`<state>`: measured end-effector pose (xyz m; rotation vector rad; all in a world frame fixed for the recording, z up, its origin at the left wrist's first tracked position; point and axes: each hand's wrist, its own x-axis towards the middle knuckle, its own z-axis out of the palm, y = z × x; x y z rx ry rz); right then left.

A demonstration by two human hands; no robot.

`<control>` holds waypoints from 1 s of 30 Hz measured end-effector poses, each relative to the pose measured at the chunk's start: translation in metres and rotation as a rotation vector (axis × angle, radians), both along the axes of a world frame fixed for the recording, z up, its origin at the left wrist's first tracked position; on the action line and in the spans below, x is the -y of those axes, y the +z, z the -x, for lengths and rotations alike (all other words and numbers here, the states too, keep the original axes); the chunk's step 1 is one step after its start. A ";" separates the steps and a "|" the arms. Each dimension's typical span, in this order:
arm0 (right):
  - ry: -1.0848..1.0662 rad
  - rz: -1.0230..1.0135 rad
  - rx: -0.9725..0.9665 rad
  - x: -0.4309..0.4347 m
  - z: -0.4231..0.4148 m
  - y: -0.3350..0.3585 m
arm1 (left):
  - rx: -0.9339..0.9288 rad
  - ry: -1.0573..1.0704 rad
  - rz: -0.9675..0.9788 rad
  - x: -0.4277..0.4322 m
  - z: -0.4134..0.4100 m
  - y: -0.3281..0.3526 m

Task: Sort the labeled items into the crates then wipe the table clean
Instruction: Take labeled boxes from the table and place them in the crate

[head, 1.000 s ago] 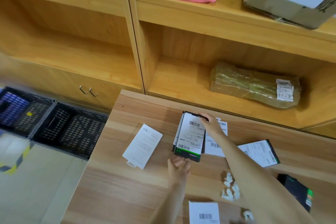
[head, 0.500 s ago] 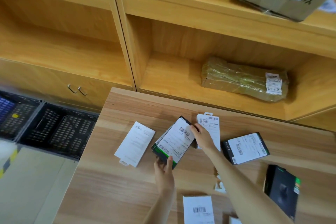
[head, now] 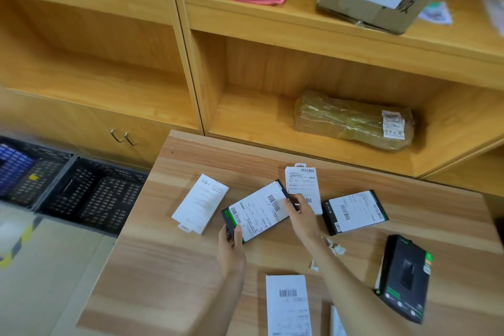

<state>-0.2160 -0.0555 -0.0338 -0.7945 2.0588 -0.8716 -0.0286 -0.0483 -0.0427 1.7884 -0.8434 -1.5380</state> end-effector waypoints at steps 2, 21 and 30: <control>-0.025 0.035 -0.003 -0.011 -0.002 0.008 | 0.045 -0.005 -0.023 -0.009 -0.003 0.005; -0.058 0.249 0.068 -0.131 -0.050 0.087 | 0.094 0.193 0.052 -0.118 -0.048 0.096; 0.011 0.290 0.145 -0.121 -0.121 0.097 | 0.026 0.317 0.085 -0.122 -0.122 0.122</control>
